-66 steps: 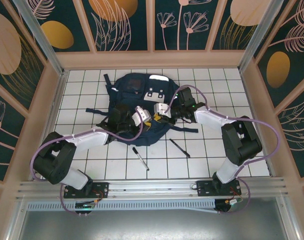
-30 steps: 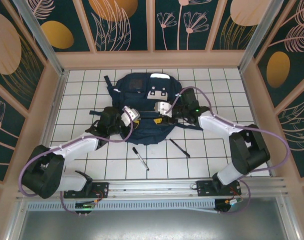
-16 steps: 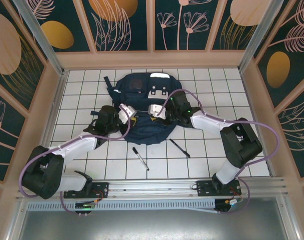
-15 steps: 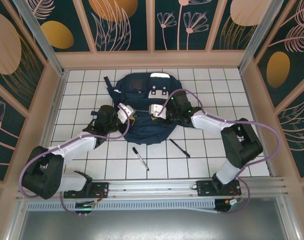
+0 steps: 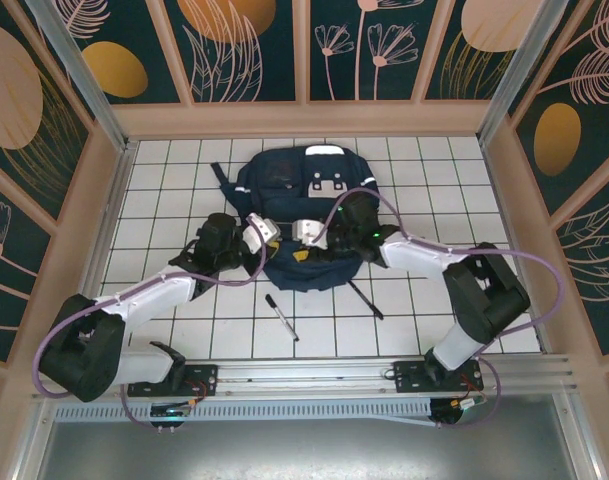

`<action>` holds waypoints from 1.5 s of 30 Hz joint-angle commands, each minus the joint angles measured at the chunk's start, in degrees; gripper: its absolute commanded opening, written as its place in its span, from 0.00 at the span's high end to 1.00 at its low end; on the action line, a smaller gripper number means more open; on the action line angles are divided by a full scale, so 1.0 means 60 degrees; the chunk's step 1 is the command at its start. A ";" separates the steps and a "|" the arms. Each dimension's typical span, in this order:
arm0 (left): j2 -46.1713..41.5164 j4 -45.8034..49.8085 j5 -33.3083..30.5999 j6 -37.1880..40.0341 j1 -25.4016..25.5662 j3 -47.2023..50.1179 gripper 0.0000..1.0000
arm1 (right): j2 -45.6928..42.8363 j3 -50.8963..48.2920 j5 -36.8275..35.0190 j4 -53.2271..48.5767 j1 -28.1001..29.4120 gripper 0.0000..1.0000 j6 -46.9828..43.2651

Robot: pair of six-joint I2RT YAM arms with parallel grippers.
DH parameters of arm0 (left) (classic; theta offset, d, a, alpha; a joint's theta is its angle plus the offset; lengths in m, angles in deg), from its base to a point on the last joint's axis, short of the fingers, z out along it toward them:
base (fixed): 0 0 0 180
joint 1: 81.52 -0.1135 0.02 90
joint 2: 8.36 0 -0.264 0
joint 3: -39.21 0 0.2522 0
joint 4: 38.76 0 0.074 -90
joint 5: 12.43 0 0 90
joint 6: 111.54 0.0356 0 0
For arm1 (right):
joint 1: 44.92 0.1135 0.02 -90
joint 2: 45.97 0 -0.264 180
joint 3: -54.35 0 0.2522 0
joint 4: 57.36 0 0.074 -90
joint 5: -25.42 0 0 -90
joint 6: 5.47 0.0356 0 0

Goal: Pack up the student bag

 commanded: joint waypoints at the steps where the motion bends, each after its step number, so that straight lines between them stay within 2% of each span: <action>1: -0.0279 -0.0739 0.0719 -0.0354 0.0192 -0.0159 1.00 | 0.0793 0.0591 -0.0848 0.0557 0.0259 0.46 0.0813; 3: -0.0349 -0.0709 0.0643 -0.0336 0.0194 -0.0134 1.00 | 0.0997 0.0801 -0.1155 0.0456 0.0332 0.49 0.0797; 4: -0.0424 -0.0638 0.0508 -0.0302 0.0194 -0.0142 1.00 | 0.1084 0.0875 -0.1228 0.0234 0.0334 0.56 0.0657; 7: -0.0678 -0.0317 -0.0134 0.0011 0.0175 -0.0175 1.00 | 0.1003 0.0664 -0.1605 -0.0222 0.0334 0.87 -0.0091; 8: -0.0729 -0.0164 -0.0470 0.0159 0.0141 -0.0160 1.00 | 0.0873 0.0559 -0.1552 -0.0475 0.0332 0.95 -0.0434; 9: -0.0749 -0.0057 -0.0678 0.0301 0.0039 -0.0144 1.00 | 0.0735 0.0475 -0.1430 -0.0700 0.0317 0.99 -0.0734; 15: -0.0471 -0.0482 -0.0885 0.0193 -0.2104 0.0247 1.00 | -0.0076 0.0005 -0.0626 -0.1137 -0.0066 1.00 -0.1500; 19: 0.0858 0.0286 -0.0969 0.0340 -0.2958 -0.0915 1.00 | -0.0150 0.0186 -0.0366 -0.1506 -0.0191 1.00 -0.1816; 22: 0.1724 0.0840 -0.0529 0.0545 -0.3069 -0.1700 1.00 | -0.0114 0.0171 0.0013 -0.1349 -0.0155 1.00 -0.1586; 24: 0.1837 0.0698 0.0155 0.0665 -0.3065 -0.1775 1.00 | -0.0165 0.0006 0.0102 -0.0715 -0.0139 0.78 -0.0836; 25: 0.1783 0.0555 0.0593 0.0754 -0.3072 -0.1712 0.92 | -0.0277 -0.0087 0.0075 -0.0369 -0.0142 0.69 -0.0393; 28: 0.1252 0.0253 0.1337 0.1122 -0.3063 -0.1385 0.79 | -0.0846 -0.0206 -0.0251 0.0171 -0.0195 0.50 0.1534; 30: 0.0819 0.0761 0.1906 0.2157 -0.3072 -0.1372 0.73 | -0.1579 -0.0454 -0.1386 0.0389 -0.0085 0.43 0.3278; 31: 0.0608 0.1179 0.2155 0.2850 -0.3054 -0.1415 0.67 | -0.2099 -0.0658 -0.2427 0.0547 0.0035 0.34 0.4447; 32: 0.0420 0.1493 0.2340 0.3318 -0.3023 -0.1447 0.57 | -0.2591 -0.0789 -0.3630 0.0495 0.0132 0.24 0.5746; 33: 0.0287 0.1662 0.2486 0.3633 -0.2998 -0.1482 0.52 | -0.3032 -0.0850 -0.4569 0.0189 0.0134 0.02 0.6834; 35: 0.0151 0.1866 0.2676 0.4149 -0.2759 -0.1620 0.47 | -0.4023 -0.0854 -0.6230 -0.1163 0.0097 0.01 0.8964; 38: 0.0354 0.2400 0.2504 0.5505 -0.1902 -0.1890 0.42 | -0.5305 -0.1048 -0.7036 -0.3654 -0.0335 0.01 1.1724; 39: 0.0477 0.2557 0.2327 0.5957 -0.1586 -0.1961 0.40 | -0.5603 -0.1209 -0.6950 -0.4313 -0.0501 0.01 1.2585; 41: 0.0926 0.2669 0.1799 0.6647 -0.1069 -0.2118 0.36 | -0.6095 -0.1755 -0.5604 -0.5287 -0.0929 0.02 1.3536; 43: 0.1388 0.2523 0.1667 0.6444 -0.0980 -0.2428 0.35 | -0.6329 -0.2265 -0.4690 -0.5755 -0.0973 0.09 1.3652; 45: 0.1835 0.2504 0.1329 0.6171 -0.0956 -0.2823 0.35 | -0.6473 -0.2700 -0.4735 -0.6255 -0.0886 0.11 1.3711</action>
